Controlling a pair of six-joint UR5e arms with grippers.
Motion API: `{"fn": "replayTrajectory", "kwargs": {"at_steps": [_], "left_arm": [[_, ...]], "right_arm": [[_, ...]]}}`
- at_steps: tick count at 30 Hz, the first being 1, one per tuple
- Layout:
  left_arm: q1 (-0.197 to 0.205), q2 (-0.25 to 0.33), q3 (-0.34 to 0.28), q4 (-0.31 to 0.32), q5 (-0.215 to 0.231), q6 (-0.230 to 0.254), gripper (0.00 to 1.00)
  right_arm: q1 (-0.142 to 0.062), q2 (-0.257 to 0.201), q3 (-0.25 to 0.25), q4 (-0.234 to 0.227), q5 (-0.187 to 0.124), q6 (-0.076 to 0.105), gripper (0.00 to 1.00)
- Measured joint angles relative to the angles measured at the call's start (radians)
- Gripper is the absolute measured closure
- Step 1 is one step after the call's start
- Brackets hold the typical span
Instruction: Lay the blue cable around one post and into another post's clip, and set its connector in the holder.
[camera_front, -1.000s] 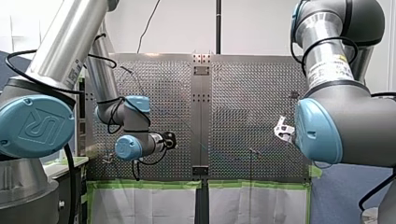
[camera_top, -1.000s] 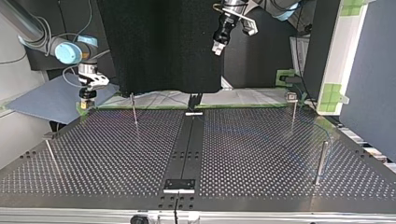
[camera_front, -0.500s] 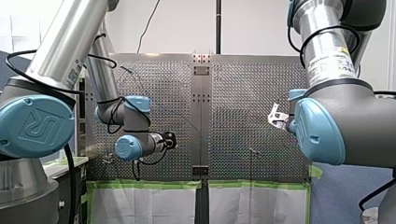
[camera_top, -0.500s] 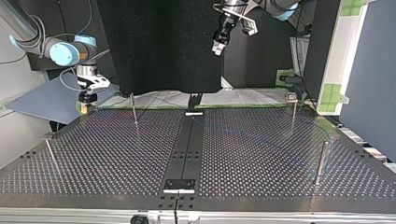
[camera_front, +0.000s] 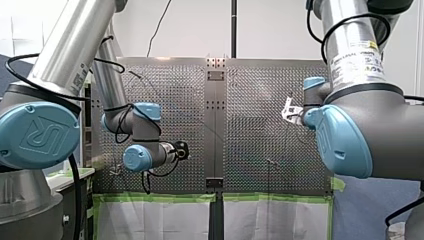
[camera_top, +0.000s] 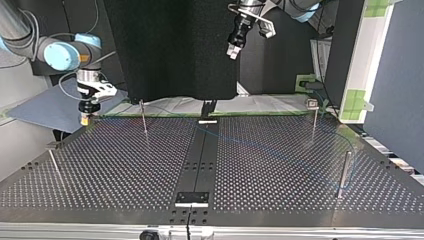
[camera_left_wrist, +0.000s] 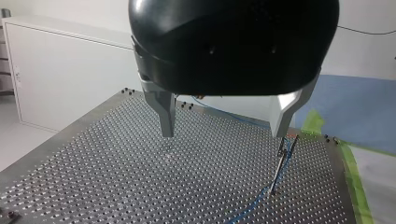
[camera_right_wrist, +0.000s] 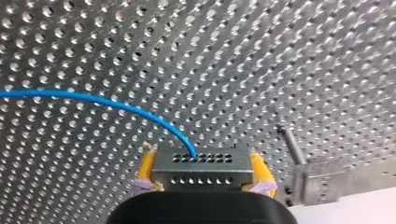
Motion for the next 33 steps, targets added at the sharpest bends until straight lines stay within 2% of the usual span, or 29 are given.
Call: {"fn": "replayTrajectory", "kwargs": {"at_steps": [6, 13, 20, 24, 27, 33], "left_arm": [[0.0, 0.0, 0.0, -0.002, 0.005, -0.005, 0.0], [-0.001, 0.0, 0.0, -0.005, 0.006, -0.007, 0.0], [-0.001, 0.0, 0.0, -0.005, 0.006, -0.006, 0.0], [0.0, 0.0, 0.0, -0.005, 0.006, -0.006, 0.0], [0.0, 0.0, 0.0, -0.005, 0.006, -0.006, 0.0], [0.0, 0.0, 0.0, -0.007, 0.006, -0.006, 0.0]], "right_arm": [[0.004, -0.048, 0.004, 0.044, 0.04, -0.047, 0.73], [-0.005, -0.115, 0.004, 0.051, 0.099, -0.115, 0.73], [-0.009, -0.181, 0.003, 0.049, 0.11, -0.181, 0.73], [-0.012, -0.195, 0.003, 0.048, 0.111, -0.215, 0.73], [-0.015, -0.196, 0.003, 0.046, 0.11, -0.232, 0.73], [-0.023, -0.192, 0.006, 0.044, 0.11, -0.24, 0.73]]}}
